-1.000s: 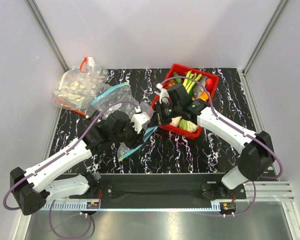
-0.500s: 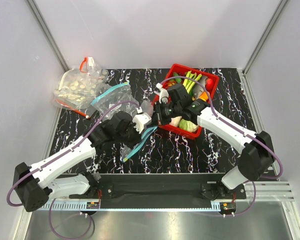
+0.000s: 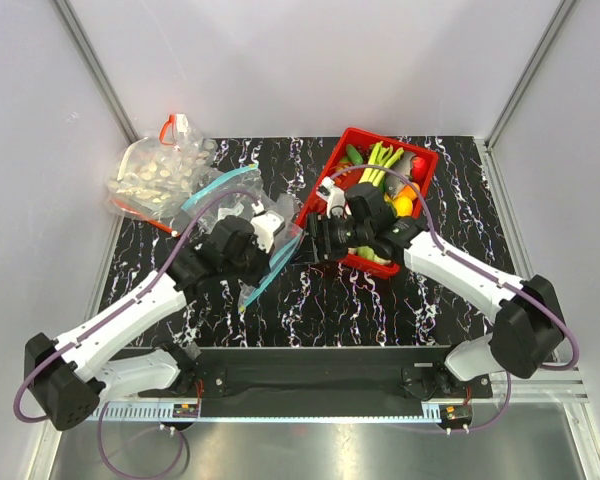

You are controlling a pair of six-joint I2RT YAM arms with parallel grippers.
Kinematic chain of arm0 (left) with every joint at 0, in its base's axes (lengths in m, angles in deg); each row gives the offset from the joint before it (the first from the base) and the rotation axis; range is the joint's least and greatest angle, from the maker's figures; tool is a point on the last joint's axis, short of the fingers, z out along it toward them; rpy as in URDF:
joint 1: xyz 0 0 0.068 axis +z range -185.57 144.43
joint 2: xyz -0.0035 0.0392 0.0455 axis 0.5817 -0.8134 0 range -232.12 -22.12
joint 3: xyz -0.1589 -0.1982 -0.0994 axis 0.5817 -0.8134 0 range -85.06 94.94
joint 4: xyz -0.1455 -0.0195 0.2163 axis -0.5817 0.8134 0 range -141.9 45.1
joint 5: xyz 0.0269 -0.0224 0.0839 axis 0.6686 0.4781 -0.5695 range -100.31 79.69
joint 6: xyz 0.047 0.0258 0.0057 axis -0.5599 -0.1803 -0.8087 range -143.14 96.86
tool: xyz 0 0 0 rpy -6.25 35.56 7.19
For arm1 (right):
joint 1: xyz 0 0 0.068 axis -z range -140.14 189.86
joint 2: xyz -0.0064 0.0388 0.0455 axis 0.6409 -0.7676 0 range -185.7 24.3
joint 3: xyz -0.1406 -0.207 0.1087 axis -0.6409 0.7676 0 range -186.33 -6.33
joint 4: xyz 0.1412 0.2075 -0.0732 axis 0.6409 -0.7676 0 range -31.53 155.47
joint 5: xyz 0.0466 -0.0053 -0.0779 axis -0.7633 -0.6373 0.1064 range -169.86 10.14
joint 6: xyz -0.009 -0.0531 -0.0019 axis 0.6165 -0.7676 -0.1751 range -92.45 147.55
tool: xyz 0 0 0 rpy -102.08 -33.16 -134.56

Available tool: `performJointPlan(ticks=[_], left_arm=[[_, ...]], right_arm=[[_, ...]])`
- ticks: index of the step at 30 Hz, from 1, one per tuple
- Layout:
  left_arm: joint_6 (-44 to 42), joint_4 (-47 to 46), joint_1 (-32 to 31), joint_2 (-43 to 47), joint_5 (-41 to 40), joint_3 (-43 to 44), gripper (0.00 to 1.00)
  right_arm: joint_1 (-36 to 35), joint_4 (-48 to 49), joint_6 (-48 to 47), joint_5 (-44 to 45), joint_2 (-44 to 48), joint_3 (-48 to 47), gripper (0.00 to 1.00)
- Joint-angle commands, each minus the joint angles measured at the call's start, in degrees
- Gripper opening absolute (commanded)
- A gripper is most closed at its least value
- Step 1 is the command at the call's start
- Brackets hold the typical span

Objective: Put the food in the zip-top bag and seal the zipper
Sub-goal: Open the zipper of the food storage bag.

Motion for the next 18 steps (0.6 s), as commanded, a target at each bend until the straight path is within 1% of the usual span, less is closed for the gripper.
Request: performJointPlan(ticks=[1,4,8,10,14,16,18], left_arm=[[2.2,-0.5,1.4,1.9,0.0,2.8,0.0],[2.0,-0.6,1.8,1.7,2.2,3.1,0.0],[2.1,-0.5,2.2,1.8,3.2,3.3,0.0],[2.2,-0.7,2.2,2.4,3.6,3.3,0.0],[2.4,-1.4,2.2,3.5,3.6,2.8,0.0],[2.5,-1.5,2.4,4.2,3.7,2.8,0.0],[2.5,-1.7,2.5,4.7,3.6,2.8,0.0]], right_arm=[[-2.0,6.3,-0.7,3.0,1.1,1.2,0.74],[-5.1,7.7,-1.0,7.7,0.2,1.3,0.73],[-8.4,9.8,-1.3,14.1,-1.3,0.2,0.67],[-9.1,11.5,-0.8,14.8,-2.1,0.0,0.64],[-10.1,12.0,0.3,19.9,-3.0,-0.5,0.55],[-10.1,12.7,1.0,21.0,-3.3,-0.3,0.5],[-10.2,12.8,1.6,23.4,-3.4,-0.2,0.47]])
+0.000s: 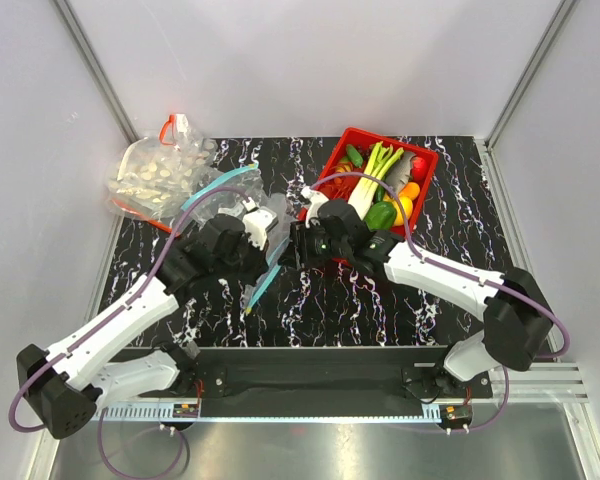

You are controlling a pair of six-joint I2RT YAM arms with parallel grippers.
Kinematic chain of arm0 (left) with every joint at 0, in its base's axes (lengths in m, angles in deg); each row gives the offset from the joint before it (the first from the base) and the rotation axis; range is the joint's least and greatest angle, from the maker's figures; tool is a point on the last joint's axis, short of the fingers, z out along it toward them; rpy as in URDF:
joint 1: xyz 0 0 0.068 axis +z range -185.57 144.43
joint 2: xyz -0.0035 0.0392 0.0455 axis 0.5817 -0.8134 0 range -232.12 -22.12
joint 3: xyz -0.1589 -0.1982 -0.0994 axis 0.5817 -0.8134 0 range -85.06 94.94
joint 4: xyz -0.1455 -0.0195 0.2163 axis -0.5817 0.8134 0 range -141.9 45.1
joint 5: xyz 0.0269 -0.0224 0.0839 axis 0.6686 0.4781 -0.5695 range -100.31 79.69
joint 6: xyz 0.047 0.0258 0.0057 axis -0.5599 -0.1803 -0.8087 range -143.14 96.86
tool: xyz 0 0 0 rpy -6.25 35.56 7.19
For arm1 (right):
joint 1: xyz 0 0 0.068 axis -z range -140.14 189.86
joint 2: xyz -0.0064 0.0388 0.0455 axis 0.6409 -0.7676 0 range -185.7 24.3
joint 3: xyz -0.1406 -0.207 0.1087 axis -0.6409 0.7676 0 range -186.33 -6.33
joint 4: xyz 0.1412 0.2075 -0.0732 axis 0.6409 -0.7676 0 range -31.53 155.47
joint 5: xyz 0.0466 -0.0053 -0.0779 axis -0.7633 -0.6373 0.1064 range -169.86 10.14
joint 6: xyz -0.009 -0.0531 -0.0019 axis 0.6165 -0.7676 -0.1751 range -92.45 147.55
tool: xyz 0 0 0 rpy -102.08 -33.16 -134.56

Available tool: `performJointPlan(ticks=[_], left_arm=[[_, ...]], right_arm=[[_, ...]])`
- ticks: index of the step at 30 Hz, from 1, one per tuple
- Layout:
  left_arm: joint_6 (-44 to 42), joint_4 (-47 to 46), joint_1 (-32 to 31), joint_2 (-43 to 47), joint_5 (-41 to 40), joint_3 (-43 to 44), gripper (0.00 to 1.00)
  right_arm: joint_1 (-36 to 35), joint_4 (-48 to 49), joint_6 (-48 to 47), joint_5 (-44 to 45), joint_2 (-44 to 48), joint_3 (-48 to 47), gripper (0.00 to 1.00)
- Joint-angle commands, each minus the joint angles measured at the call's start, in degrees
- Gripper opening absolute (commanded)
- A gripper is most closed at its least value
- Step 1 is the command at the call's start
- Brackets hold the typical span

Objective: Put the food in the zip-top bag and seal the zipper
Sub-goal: Open the zipper of the food storage bag.

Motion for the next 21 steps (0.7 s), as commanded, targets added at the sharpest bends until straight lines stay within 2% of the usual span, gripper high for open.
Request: performJointPlan(ticks=[1,6,9,14,15,19,21], left_arm=[[0.6,-2.7,0.3,2.3,1.5,1.8,0.0],[0.5,-2.5,0.3,2.1,2.4,2.0,0.0],[0.6,-1.7,0.3,2.2,2.4,3.2,0.0],[0.6,0.6,0.3,3.0,2.4,6.0,0.0],[0.6,1.2,0.3,3.3,2.0,6.4,0.0],[2.7,9.1,0.3,5.0,-3.7,12.1,0.0],[4.4,13.5,0.3,5.2,-10.2,16.9,0.0]], right_arm=[[-0.4,3.8,1.6,6.5,0.1,-1.2,0.43],[-0.4,3.5,2.8,11.0,0.7,-0.8,0.29],[-0.4,3.2,2.8,10.9,0.5,-1.3,0.27],[-0.8,4.4,3.2,5.8,-1.1,-3.6,0.28],[-1.1,4.8,3.0,5.6,-1.4,-3.8,0.24],[-1.7,4.2,3.1,4.4,-3.5,-7.3,0.15],[-2.4,3.6,2.9,2.9,-5.2,-9.3,0.12]])
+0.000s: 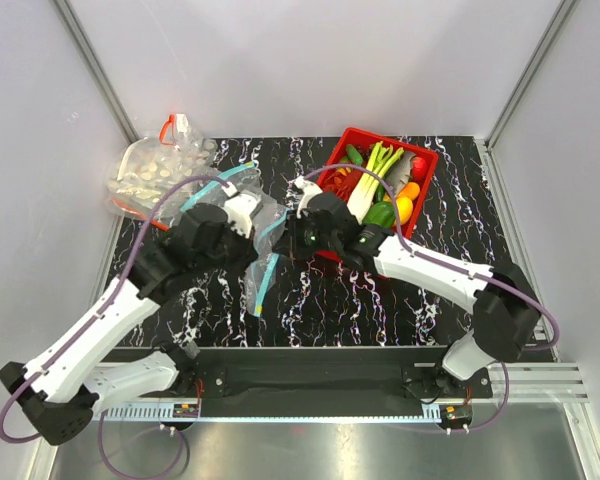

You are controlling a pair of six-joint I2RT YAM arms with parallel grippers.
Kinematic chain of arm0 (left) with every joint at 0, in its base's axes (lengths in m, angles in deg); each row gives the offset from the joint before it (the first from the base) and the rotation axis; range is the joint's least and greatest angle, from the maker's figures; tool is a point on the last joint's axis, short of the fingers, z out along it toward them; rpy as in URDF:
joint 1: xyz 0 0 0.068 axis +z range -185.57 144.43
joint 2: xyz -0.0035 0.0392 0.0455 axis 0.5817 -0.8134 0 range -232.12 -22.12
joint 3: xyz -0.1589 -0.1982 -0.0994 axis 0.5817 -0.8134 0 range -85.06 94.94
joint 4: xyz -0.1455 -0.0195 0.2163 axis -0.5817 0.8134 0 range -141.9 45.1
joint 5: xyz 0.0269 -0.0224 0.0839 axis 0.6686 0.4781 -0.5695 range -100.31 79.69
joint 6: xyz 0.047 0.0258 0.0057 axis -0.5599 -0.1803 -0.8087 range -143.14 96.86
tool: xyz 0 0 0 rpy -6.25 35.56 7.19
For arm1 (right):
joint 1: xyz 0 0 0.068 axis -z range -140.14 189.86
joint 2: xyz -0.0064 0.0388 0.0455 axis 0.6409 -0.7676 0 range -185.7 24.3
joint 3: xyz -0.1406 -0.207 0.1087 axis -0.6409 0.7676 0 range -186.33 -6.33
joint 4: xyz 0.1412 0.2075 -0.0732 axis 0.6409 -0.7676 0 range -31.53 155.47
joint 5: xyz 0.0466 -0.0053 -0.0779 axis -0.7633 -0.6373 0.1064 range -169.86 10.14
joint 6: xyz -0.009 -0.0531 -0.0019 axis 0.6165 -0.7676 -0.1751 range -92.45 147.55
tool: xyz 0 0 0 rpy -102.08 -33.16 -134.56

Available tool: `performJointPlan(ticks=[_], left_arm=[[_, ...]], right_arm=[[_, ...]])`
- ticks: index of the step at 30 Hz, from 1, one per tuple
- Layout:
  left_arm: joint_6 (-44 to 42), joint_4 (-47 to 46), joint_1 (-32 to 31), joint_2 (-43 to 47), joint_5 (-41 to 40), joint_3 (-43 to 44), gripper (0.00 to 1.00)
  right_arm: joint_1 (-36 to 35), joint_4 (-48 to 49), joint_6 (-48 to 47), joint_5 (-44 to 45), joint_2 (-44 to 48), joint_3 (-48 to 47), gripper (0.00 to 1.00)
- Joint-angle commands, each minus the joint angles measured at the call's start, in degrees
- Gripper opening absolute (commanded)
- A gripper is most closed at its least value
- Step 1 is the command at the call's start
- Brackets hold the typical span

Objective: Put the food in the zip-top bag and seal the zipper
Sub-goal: Open the zipper of the food storage bag.

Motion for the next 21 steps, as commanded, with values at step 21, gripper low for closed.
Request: performJointPlan(ticks=[21], left_arm=[[10.5,4.5,-1.7,-4.6,-13.9,-0.6,0.0]], right_arm=[[-0.5,2.2,5.0,-2.5,-8.5,2.2,0.0]])
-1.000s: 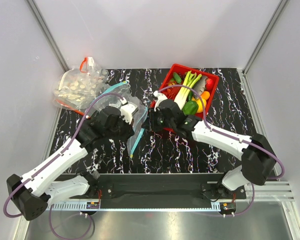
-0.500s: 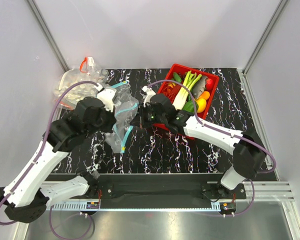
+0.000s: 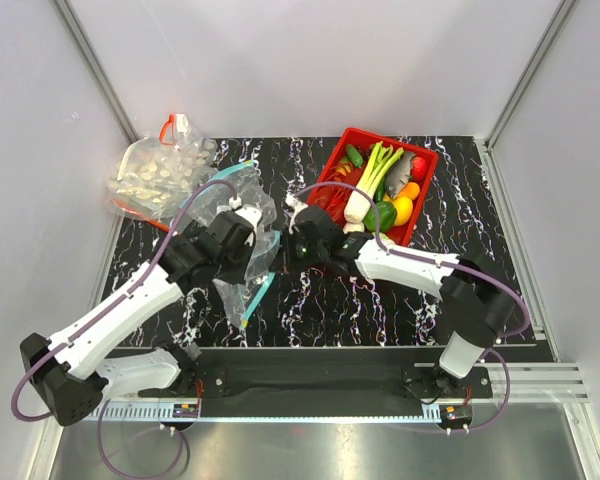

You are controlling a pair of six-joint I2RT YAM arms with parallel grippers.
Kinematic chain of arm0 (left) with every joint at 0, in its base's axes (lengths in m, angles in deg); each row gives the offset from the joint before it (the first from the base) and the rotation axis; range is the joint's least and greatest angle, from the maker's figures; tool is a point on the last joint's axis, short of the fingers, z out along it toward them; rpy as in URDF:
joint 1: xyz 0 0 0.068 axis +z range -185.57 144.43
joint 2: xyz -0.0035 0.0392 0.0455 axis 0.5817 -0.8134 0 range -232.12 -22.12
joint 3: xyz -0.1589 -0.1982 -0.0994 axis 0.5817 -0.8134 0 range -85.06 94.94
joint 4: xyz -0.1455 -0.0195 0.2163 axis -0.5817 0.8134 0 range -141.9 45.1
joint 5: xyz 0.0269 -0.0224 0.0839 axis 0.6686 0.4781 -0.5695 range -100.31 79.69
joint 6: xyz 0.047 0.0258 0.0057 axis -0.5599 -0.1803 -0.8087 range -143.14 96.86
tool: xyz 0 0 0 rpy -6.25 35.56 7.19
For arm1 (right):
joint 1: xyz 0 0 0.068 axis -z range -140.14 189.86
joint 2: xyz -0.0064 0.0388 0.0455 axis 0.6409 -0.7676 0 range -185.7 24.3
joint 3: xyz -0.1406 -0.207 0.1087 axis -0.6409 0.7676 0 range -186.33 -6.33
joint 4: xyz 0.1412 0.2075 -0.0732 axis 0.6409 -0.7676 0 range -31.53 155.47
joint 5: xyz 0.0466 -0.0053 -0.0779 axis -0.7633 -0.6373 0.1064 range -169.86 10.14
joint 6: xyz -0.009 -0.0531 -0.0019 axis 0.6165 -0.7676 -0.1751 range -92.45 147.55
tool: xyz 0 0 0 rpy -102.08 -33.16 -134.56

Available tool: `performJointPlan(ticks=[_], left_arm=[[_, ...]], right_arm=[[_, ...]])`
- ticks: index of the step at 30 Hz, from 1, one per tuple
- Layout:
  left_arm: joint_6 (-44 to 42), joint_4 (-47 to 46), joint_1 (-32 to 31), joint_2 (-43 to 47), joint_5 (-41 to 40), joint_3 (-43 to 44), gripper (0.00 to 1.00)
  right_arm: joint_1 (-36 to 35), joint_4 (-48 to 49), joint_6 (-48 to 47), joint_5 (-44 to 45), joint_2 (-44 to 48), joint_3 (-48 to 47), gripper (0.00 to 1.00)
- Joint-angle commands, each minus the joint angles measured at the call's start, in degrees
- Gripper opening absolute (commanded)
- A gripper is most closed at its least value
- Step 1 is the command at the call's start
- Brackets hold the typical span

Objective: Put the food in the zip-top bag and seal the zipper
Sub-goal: Open the zipper of the food storage bag.

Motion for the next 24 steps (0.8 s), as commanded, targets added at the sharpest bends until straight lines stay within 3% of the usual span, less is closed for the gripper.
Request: performJointPlan(ticks=[1,10,18,23,24], left_arm=[[3.9,-9.3,-0.1,3.0,1.3,-2.8,0.0],[6.1,-21.5,-0.1,1.6,4.0,-6.7,0.0],[4.6,-21.6,0.0,-0.5,3.0,-3.5,0.0],[3.9,-20.6,-0.1,0.0,2.9,-2.7,0.0],[3.8,-20.7,-0.1,0.3,2.9,-2.8,0.0]], right_arm=[[0.4,-1.7,0.4,2.7,-0.3,1.5,0.0],[0.4,-12.3,-1.6,12.6,3.3,3.6,0.01],[0.4,-19.2,-1.4,27.2,6.3,6.2,0.0],[0.3,-17.9,-0.2,30.9,10.7,8.0,0.07],[0.3,-15.8,-0.3,31.1,11.7,8.6,0.16]])
